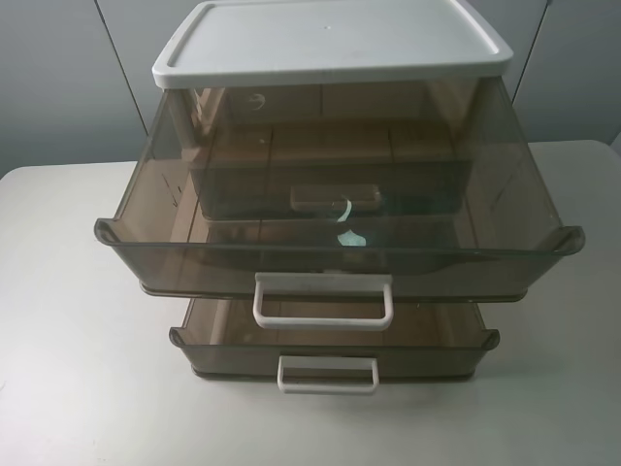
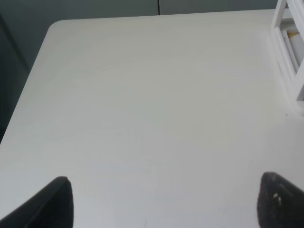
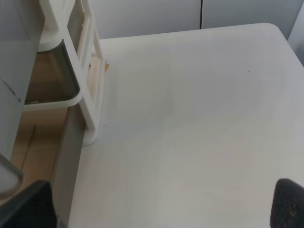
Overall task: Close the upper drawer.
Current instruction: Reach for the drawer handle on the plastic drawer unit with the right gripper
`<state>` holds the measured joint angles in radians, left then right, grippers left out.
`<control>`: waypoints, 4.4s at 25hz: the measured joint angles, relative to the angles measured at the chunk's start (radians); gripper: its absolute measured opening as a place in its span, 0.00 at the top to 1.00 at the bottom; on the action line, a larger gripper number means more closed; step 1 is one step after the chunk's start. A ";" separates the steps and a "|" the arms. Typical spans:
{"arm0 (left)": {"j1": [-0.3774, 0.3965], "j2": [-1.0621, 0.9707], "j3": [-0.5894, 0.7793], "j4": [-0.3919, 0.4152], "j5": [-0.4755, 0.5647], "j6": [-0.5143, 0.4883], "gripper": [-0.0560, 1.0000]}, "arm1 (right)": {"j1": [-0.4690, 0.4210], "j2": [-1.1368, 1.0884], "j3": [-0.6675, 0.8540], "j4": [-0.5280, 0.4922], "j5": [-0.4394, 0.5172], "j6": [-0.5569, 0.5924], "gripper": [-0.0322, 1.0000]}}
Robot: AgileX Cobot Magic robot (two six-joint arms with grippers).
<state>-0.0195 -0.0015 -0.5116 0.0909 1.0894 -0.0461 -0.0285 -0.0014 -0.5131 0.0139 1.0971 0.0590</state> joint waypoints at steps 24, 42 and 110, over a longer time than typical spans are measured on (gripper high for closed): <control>0.000 0.000 0.000 0.000 0.000 0.000 0.25 | 0.000 0.000 0.000 0.000 0.000 -0.002 0.31; 0.000 0.000 0.000 0.000 0.000 0.000 0.25 | 0.000 0.001 0.000 0.000 -0.002 0.018 0.31; 0.000 0.000 0.000 0.000 0.000 0.000 0.25 | 1.262 1.362 -0.517 -0.021 -0.076 -0.356 0.35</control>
<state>-0.0195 -0.0015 -0.5116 0.0909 1.0894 -0.0461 1.2334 1.3605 -1.0301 -0.0073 1.0213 -0.2967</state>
